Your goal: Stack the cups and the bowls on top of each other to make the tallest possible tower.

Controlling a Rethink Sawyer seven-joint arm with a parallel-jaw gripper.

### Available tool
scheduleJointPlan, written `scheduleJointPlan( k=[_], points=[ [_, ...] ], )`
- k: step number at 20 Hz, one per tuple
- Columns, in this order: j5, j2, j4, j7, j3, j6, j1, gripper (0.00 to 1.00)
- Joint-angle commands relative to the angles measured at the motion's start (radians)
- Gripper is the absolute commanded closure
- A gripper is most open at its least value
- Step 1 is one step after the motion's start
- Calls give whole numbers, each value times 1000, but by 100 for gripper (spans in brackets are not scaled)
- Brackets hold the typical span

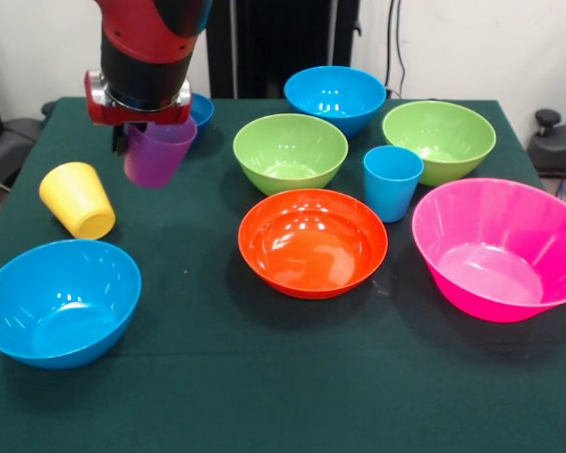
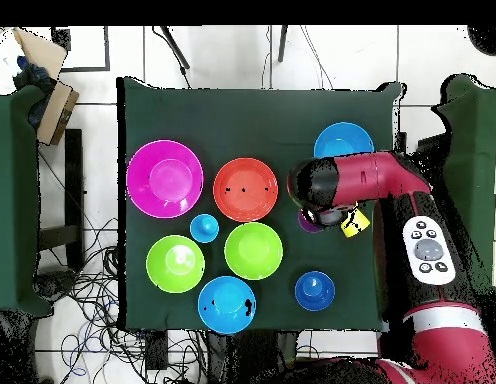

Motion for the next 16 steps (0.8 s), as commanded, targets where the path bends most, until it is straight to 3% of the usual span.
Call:
scheduleJointPlan(
  k=[1,12,16],
  points=[
    [-22,-13,-72,-205,29,141,46,100],
    [-36,-32,-51,-185,24,130,56,100],
    [-72,-41,-36,-188,17,93,69,100]
  ],
)
